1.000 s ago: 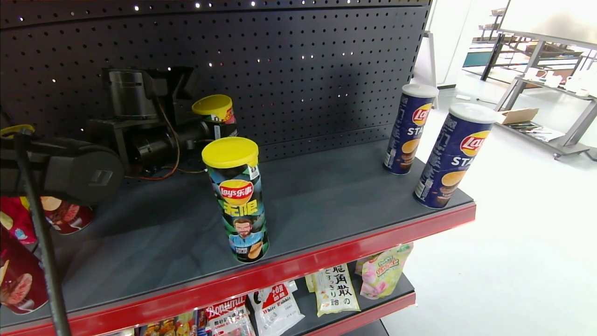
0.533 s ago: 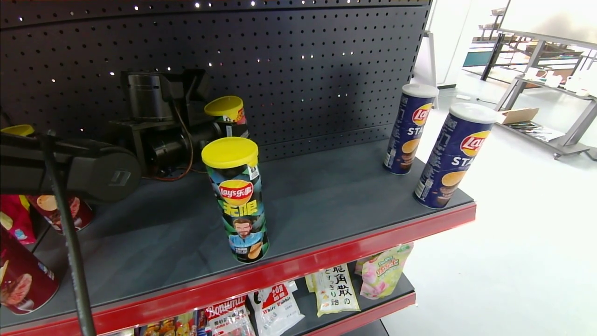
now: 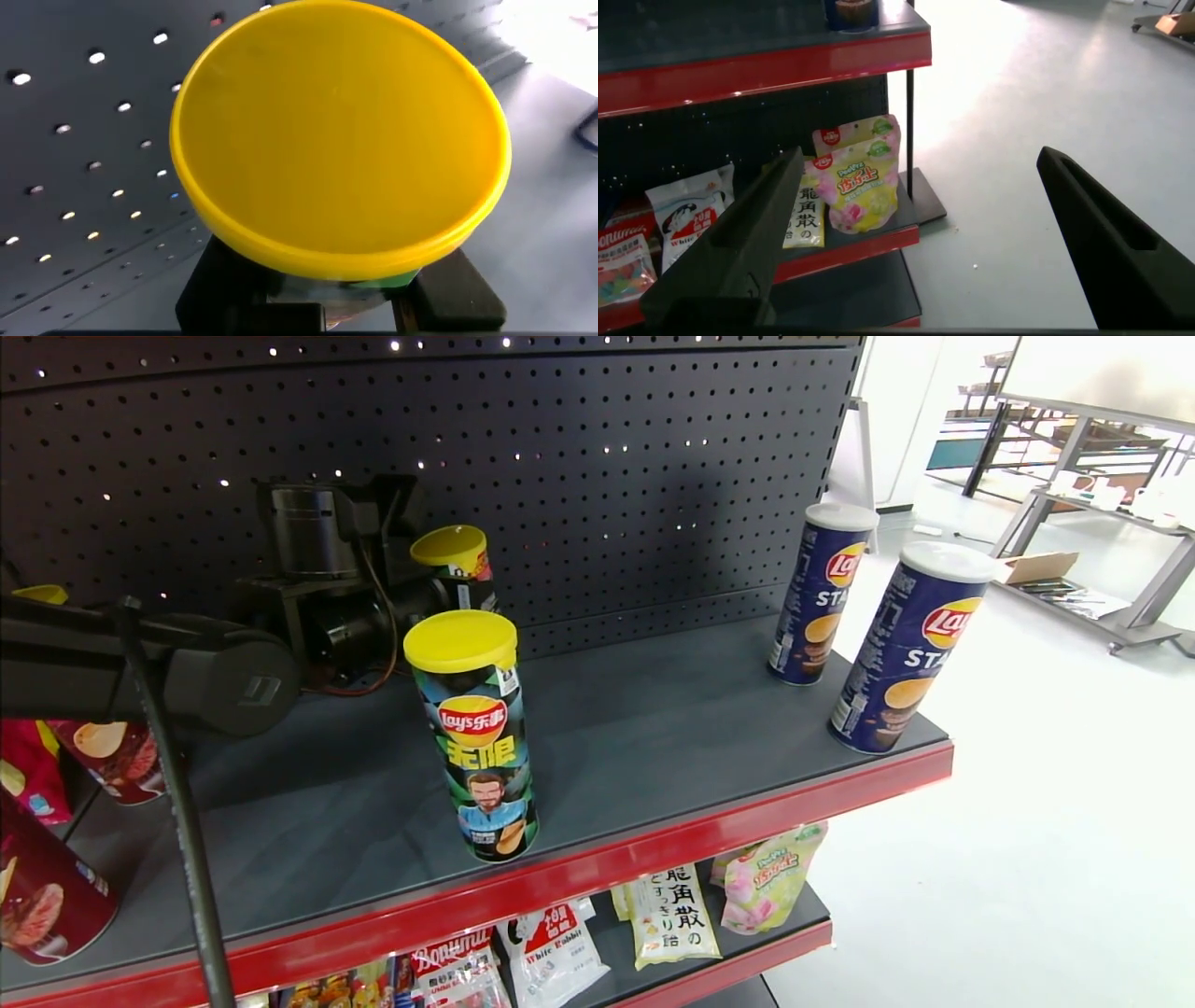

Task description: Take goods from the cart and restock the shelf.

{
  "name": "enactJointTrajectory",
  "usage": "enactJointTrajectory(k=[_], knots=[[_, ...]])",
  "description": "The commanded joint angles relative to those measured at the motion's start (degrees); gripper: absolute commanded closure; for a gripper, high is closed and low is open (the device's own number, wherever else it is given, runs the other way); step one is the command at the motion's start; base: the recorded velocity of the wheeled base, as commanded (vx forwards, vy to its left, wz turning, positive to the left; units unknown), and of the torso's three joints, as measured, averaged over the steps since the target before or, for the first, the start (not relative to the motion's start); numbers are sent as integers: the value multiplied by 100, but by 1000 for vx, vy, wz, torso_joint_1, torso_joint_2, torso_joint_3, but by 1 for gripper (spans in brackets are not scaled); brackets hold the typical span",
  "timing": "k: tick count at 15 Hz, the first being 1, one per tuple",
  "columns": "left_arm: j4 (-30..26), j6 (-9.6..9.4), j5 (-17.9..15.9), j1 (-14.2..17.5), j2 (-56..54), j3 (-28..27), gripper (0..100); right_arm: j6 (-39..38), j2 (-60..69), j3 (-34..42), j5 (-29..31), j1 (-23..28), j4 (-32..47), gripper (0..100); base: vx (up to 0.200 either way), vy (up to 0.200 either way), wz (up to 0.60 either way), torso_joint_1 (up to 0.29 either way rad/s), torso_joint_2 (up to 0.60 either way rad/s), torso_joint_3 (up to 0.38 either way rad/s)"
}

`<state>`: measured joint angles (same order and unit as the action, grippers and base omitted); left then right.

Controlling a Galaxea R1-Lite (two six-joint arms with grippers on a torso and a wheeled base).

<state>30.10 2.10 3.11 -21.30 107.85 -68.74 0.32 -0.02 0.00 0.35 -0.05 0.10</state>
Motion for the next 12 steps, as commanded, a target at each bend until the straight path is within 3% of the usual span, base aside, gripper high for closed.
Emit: enactJointTrajectory(k=[1, 12], knots=[[5, 1, 6, -15, 8, -8, 100, 3, 2, 0, 0, -4, -1, 0, 0, 0, 0, 0, 0, 0], [-4, 1, -3, -120, 78, 28, 100, 3, 2, 0, 0, -4, -1, 0, 0, 0, 0, 0, 0, 0]])
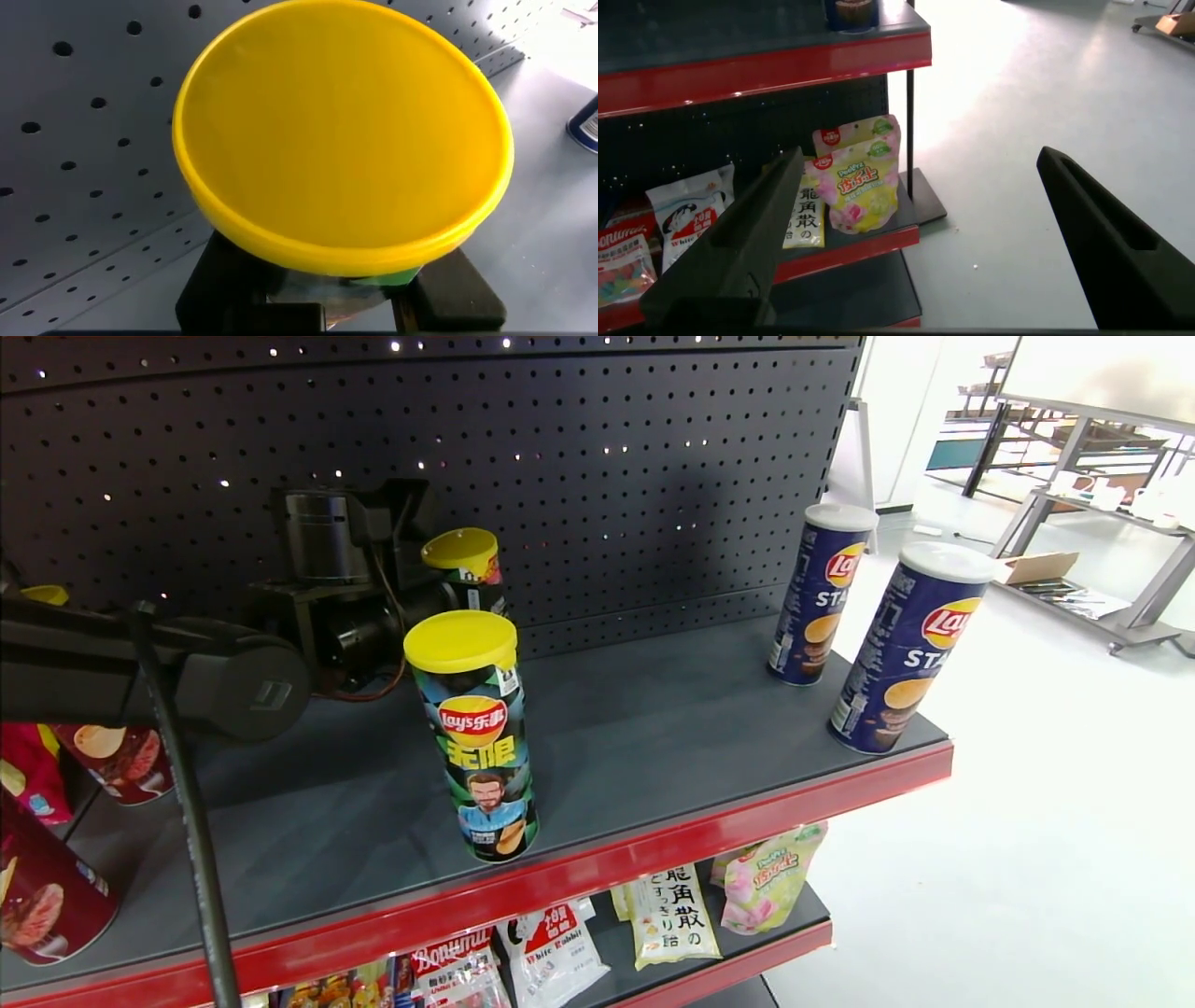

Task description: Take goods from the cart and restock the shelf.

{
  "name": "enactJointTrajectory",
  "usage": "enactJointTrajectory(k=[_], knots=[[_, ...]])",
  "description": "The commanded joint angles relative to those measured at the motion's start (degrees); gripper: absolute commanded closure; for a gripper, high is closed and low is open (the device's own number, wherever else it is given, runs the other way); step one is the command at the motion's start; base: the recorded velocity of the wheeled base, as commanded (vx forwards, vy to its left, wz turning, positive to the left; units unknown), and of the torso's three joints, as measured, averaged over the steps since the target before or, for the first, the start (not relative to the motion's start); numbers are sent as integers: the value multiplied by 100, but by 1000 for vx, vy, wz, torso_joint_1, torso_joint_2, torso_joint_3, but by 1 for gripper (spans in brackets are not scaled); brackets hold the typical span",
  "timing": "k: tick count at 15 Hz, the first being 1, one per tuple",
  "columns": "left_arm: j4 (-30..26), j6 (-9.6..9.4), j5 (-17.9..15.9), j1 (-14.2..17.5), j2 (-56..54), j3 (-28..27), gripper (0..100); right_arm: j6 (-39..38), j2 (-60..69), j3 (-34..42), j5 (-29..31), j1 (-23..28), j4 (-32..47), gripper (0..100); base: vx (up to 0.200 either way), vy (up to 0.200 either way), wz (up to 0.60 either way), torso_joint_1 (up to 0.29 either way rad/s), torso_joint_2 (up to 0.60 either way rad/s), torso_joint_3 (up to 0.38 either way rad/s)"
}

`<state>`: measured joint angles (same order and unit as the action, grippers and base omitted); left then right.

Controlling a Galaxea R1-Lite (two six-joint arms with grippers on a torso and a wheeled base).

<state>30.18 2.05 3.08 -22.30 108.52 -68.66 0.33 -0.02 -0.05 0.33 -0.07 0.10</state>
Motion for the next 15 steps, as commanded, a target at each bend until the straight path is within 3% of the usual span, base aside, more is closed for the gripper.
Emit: enactJointTrajectory(k=[1, 9, 15], knots=[[-13, 6, -1, -20, 20, 1, 0, 2, 2, 5, 2, -1, -1, 0, 0, 0, 0, 0, 0, 0], [-285, 33, -1, 15, -244, 133, 0, 2, 2, -4, 2, -1, -1, 0, 0, 0, 0, 0, 0, 0], [-303, 15, -45, 366, -1184, 1223, 0, 2, 2, 5, 2, -1, -1, 0, 0, 0, 0, 0, 0, 0]])
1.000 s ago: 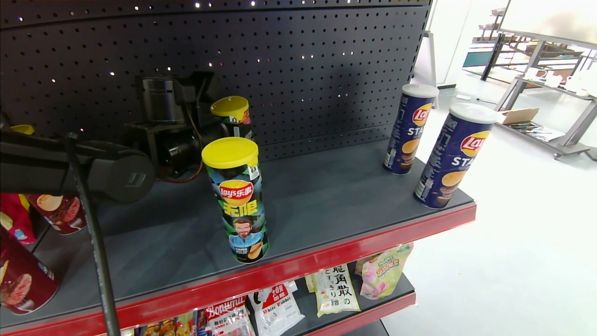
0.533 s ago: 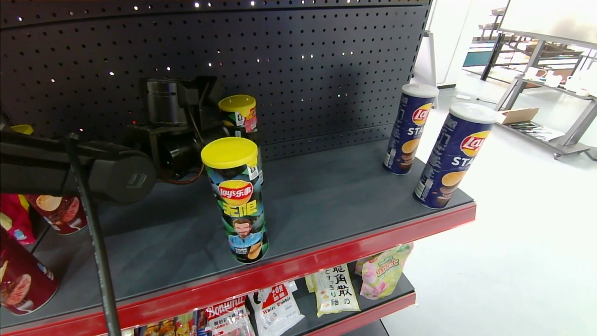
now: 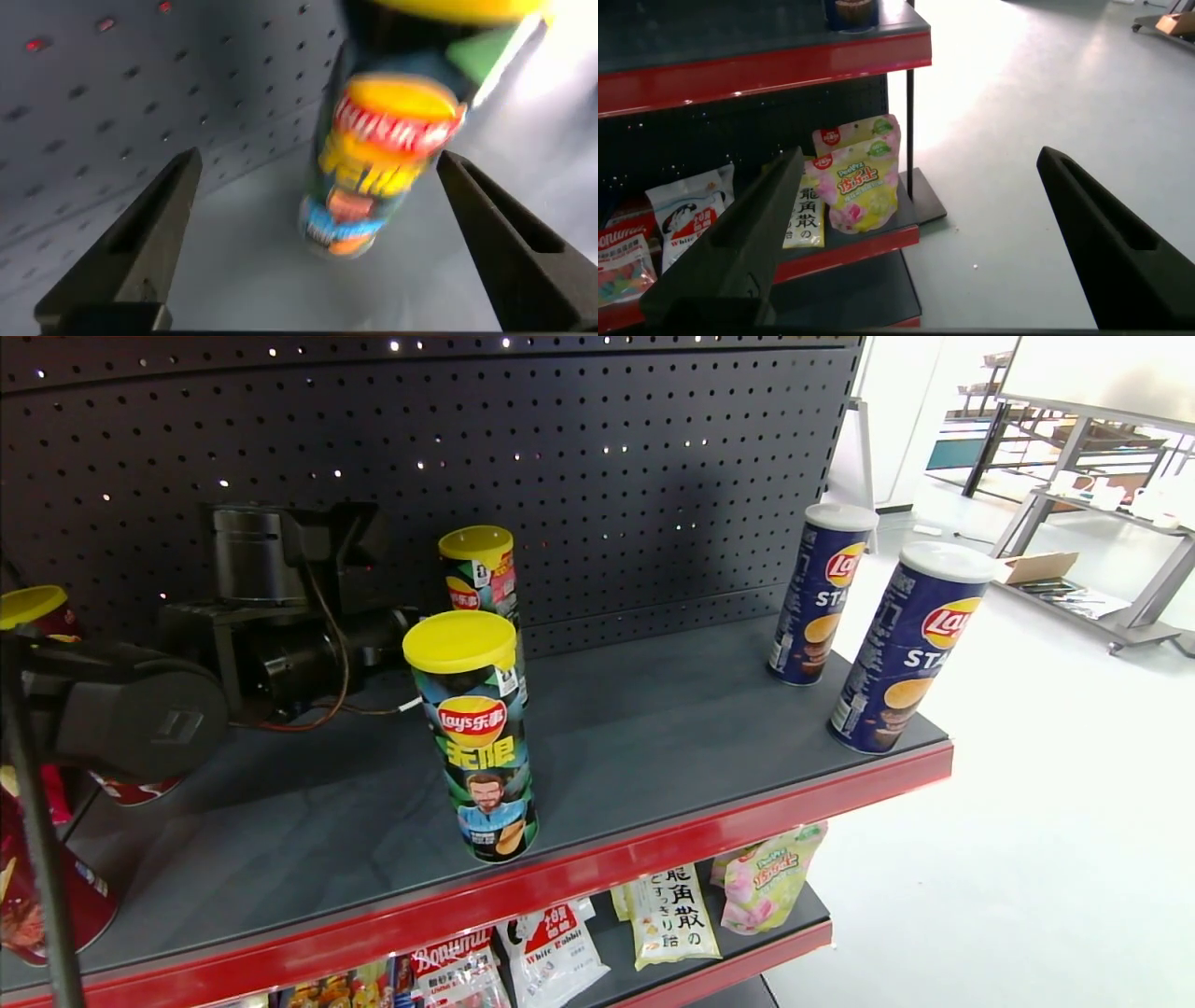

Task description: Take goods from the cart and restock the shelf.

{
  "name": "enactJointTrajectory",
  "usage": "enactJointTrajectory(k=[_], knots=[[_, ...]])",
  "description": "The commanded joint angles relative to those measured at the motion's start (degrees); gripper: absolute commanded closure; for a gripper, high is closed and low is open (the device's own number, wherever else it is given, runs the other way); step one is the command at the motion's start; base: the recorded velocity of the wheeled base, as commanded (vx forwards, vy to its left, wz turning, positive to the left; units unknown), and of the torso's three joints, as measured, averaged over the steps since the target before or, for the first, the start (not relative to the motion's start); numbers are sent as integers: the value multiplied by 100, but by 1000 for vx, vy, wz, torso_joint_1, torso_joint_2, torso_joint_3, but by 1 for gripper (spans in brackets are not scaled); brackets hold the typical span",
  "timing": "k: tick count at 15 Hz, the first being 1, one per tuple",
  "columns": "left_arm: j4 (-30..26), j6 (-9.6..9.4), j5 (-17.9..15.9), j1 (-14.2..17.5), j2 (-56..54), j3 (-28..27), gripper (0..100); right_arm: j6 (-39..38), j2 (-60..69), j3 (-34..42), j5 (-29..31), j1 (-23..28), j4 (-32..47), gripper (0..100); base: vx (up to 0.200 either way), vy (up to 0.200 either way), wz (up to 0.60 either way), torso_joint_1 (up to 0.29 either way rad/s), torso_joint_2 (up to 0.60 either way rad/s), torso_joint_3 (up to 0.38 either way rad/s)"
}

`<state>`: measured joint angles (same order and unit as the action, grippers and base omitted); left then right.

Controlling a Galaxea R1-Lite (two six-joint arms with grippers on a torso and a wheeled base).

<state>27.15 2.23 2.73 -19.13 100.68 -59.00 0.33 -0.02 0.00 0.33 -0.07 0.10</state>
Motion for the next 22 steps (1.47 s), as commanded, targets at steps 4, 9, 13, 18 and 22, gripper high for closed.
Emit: enactJointTrajectory(k=[4, 9, 13, 18, 22], knots=[[-184, -3, -27, 129, -1850, 1471, 0, 2, 2, 0, 2, -1, -1, 0, 0, 0, 0, 0, 0, 0], [-2346, -91, -607, 630, -5278, 2613, 0, 2, 2, 0, 2, -1, -1, 0, 0, 0, 0, 0, 0, 0], [-2961, -100, -607, 656, -7511, 3448, 0, 2, 2, -9, 2, -1, -1, 0, 0, 0, 0, 0, 0, 0], [-3849, -118, 492, 673, -8794, 3694, 0, 2, 2, -9, 2, -1, -1, 0, 0, 0, 0, 0, 0, 0], [-4965, -144, 2003, 788, -9295, 3808, 0, 2, 2, 0, 2, -1, -1, 0, 0, 0, 0, 0, 0, 0]])
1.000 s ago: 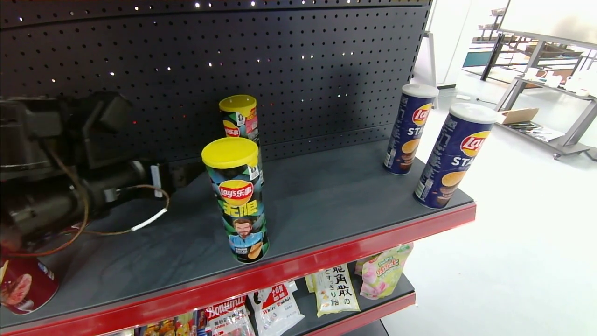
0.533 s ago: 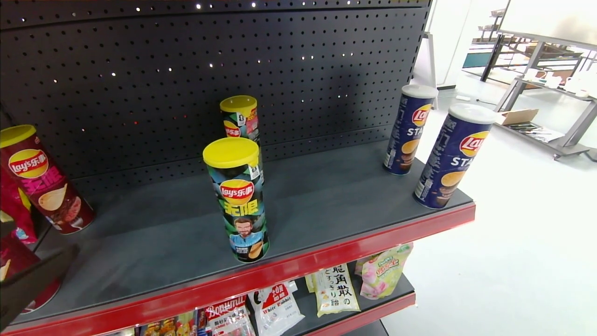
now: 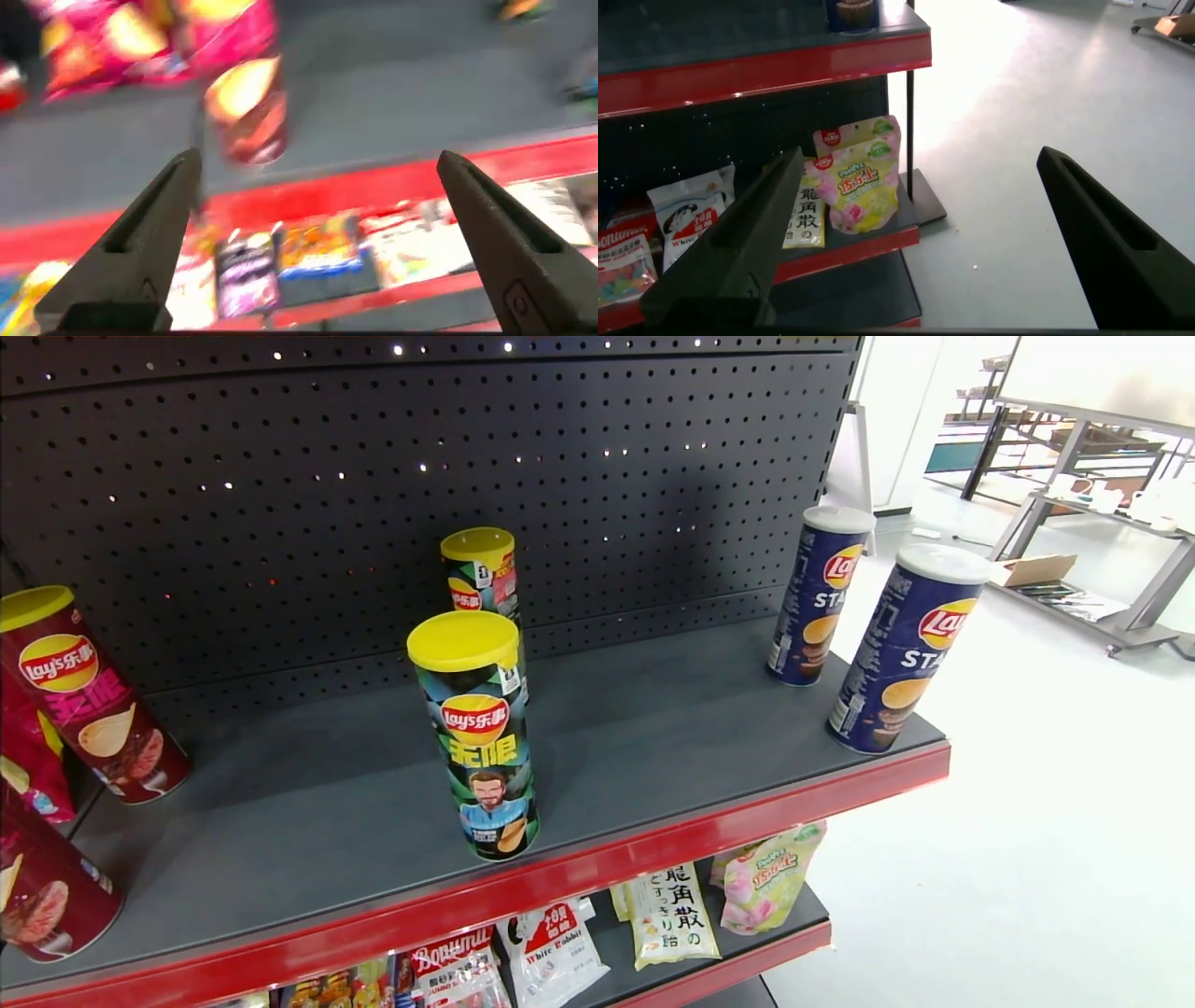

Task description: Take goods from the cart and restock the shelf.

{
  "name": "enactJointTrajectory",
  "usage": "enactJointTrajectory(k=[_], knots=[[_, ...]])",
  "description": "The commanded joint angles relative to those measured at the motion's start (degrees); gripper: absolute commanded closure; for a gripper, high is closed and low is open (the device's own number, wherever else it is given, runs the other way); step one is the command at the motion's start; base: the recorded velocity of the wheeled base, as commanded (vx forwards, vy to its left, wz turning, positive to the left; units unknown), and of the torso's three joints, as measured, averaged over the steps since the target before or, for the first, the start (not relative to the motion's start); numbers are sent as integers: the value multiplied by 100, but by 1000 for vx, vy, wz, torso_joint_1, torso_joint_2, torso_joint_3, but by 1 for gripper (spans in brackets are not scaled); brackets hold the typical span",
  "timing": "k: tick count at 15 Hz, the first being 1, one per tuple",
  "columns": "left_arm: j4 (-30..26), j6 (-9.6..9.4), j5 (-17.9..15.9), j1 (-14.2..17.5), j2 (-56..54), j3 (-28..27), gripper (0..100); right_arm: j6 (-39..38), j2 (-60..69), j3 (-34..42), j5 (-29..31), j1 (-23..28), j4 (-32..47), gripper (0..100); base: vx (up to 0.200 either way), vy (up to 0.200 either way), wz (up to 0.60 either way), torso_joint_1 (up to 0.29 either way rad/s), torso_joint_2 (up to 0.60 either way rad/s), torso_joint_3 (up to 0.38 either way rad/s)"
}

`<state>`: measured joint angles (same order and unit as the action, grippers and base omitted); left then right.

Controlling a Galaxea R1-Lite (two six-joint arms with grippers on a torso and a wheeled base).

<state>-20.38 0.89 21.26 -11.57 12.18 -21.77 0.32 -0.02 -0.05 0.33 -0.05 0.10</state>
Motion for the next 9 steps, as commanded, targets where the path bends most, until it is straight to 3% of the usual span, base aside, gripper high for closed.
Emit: enactJointTrajectory(k=[1, 4, 7, 9], knots=[[-335, -19, 168, 41, -567, 121, 0, 3, 2, 5, 2, -4, -1, 0, 0, 0, 0, 0, 0, 0], [-352, 8, 203, 76, -664, 147, 0, 3, 2, -4, 2, -4, -1, 0, 0, 0, 0, 0, 0, 0], [-317, 148, -87, 76, -664, 314, 0, 39, 2, 5, -7, -4, -1, 0, 0, 0, 0, 0, 0, 0], [-352, 148, -96, 102, -647, 305, 0, 21, 2, -4, 2, -4, -1, 0, 0, 0, 0, 0, 0, 0]])
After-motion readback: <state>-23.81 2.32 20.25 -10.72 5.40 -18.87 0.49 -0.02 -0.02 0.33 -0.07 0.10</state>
